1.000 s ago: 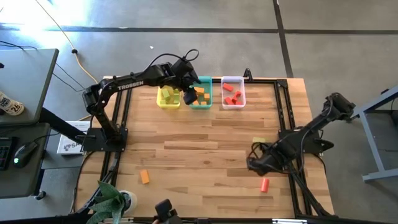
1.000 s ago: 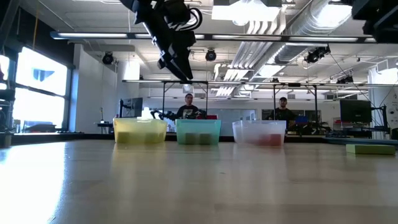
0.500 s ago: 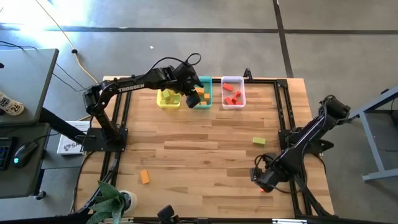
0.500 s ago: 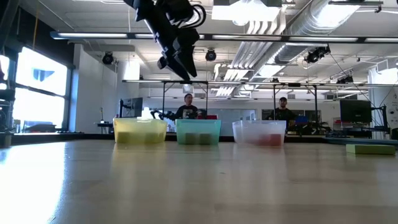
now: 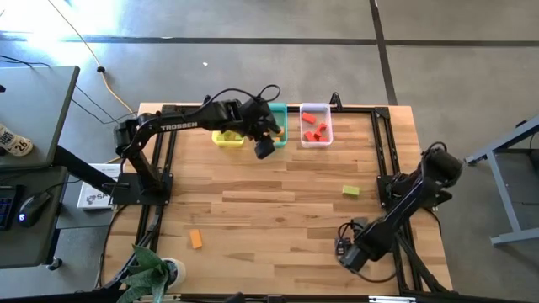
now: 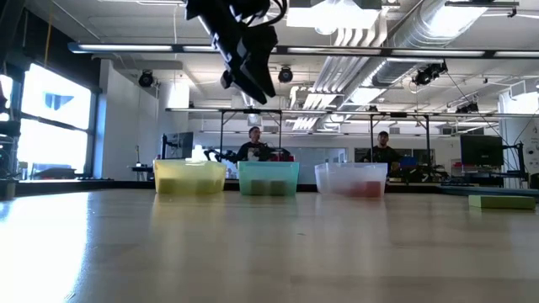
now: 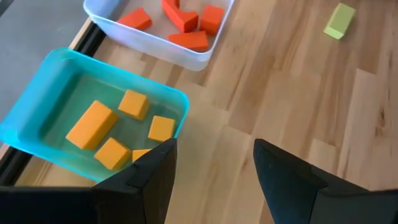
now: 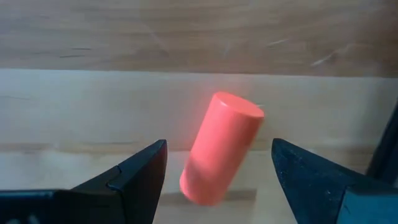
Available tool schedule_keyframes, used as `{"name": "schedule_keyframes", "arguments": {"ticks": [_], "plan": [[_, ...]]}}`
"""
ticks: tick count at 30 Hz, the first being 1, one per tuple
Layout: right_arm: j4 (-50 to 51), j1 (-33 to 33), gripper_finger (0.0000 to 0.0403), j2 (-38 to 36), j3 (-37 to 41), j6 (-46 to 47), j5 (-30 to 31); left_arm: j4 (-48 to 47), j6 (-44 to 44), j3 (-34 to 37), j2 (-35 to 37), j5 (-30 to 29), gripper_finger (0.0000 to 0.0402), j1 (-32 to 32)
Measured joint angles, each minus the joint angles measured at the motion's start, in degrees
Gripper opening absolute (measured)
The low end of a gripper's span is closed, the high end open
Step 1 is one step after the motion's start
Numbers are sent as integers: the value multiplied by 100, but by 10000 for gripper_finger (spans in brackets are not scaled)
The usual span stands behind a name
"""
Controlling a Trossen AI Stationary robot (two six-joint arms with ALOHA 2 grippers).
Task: Sort & place blocks by color
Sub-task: Put the orange block into the white bin
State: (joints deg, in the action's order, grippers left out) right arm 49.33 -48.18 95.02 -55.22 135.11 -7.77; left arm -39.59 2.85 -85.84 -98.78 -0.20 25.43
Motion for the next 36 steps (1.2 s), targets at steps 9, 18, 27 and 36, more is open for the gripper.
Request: {"name": "schedule_keyframes", "arguments": {"ticks": [9, 18, 27, 36], "plan": [[-548, 10, 186, 499, -17, 9, -155, 0, 2, 0, 0, -1, 200, -155], [-678, 211, 97, 400, -71, -232, 272, -1, 0, 0, 0, -1, 200, -155], [-589, 982, 97, -280, -101, -835, 1703, 0, -434, 0, 0, -17, 200, -155], [-425, 2521, 97, -999, -101, -2685, 2421, 21, -905, 0, 0, -64, 200, -149]]}}
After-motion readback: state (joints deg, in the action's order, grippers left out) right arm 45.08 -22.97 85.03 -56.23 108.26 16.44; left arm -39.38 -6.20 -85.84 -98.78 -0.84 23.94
